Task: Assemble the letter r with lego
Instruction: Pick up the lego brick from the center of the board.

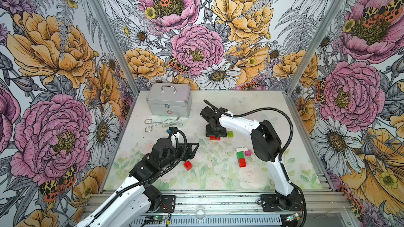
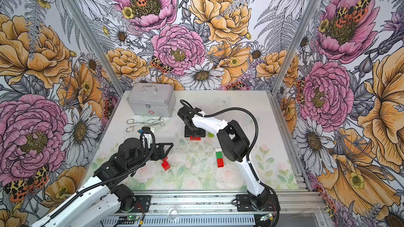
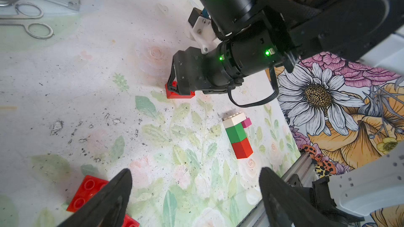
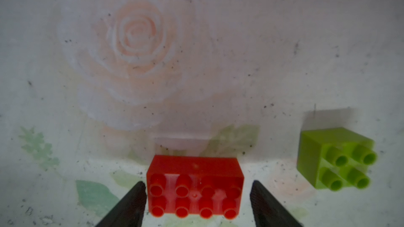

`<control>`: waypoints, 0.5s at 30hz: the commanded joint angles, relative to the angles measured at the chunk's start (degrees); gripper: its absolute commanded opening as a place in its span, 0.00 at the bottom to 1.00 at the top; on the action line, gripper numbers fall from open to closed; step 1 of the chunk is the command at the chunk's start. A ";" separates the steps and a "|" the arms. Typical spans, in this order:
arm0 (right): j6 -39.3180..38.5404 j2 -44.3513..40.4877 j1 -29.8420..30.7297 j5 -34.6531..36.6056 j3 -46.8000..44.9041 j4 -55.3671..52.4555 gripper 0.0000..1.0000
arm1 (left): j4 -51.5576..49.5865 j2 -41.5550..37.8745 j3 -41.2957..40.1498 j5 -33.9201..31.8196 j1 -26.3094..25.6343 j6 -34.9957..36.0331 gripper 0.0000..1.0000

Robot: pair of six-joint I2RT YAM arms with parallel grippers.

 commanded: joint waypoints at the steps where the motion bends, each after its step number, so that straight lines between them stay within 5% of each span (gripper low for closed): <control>1: -0.09 0.78 -0.29 -0.24 -0.55 0.25 0.75 | 1.42 -0.33 0.12 1.06 0.50 -0.19 0.92; 15: -0.49 0.95 -0.55 -0.86 -1.41 1.16 0.70 | 0.91 -0.68 0.38 1.14 0.50 -0.10 0.93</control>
